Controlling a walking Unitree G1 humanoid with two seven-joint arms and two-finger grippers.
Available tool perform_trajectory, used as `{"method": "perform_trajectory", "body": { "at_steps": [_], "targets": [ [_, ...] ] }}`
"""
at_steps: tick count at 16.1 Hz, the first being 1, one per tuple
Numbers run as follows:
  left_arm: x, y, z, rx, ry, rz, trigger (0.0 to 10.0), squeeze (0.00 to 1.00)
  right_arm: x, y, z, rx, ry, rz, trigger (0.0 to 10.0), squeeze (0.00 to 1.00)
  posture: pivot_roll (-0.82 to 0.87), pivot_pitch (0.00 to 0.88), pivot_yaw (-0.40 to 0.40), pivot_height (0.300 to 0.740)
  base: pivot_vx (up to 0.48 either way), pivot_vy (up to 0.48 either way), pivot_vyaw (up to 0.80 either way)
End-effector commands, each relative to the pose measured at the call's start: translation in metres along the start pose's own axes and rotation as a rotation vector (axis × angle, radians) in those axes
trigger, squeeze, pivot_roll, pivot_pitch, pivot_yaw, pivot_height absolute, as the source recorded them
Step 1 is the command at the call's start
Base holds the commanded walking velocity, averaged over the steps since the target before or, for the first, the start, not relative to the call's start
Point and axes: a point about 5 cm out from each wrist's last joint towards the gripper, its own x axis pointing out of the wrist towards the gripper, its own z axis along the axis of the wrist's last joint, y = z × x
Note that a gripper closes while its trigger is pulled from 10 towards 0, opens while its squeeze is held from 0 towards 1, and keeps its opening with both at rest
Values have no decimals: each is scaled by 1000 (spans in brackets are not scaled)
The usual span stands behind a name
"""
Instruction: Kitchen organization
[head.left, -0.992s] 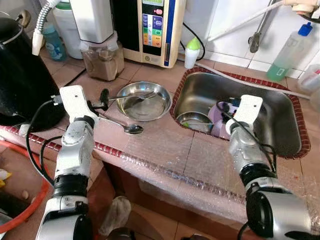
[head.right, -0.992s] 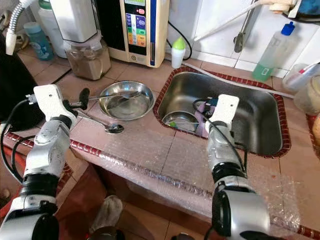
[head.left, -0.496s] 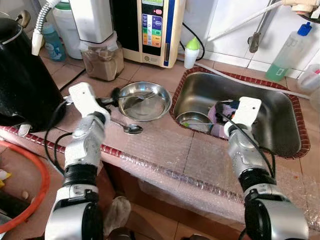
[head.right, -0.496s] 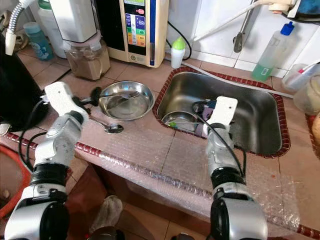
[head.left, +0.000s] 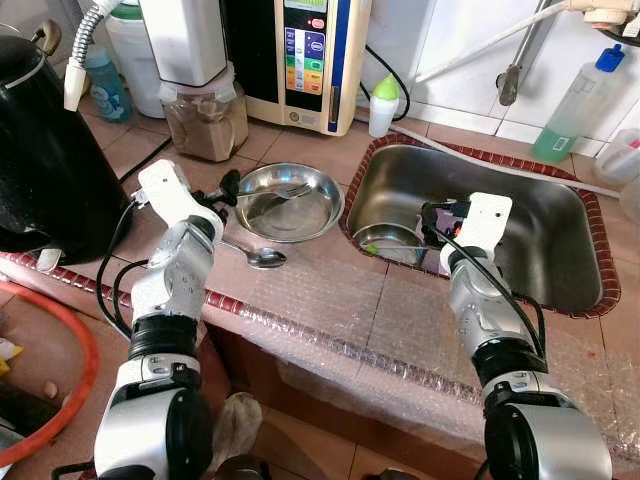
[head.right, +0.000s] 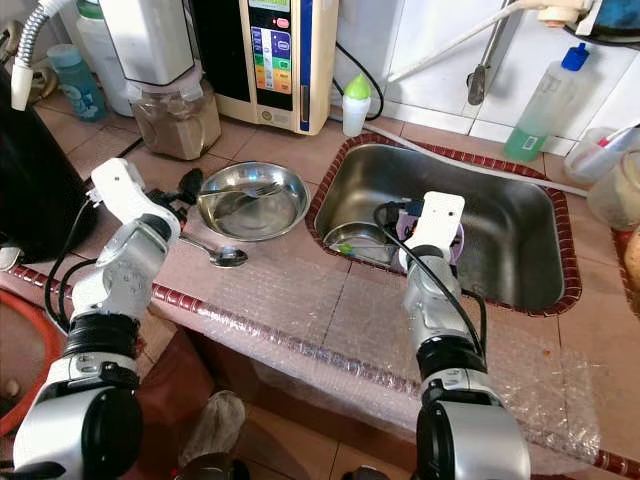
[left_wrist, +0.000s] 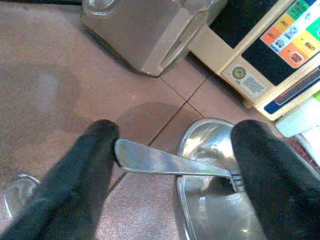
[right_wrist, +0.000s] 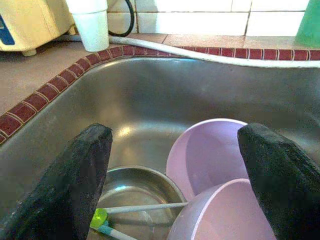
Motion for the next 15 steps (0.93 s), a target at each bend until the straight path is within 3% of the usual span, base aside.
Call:
{"method": "perform_trajectory", "body": {
  "at_steps": [1,15],
  "targets": [
    [2,-2,-1,-13,19,4,0,0,-1,0,0,-6,4,6,10000,0,26,0,10,740,0,0,0],
    [1,5,-6,-58,49,45,0,0,0,3,1,-6,19,16,10000,0,30,0,0,740,0,0,0]
  ]
}}
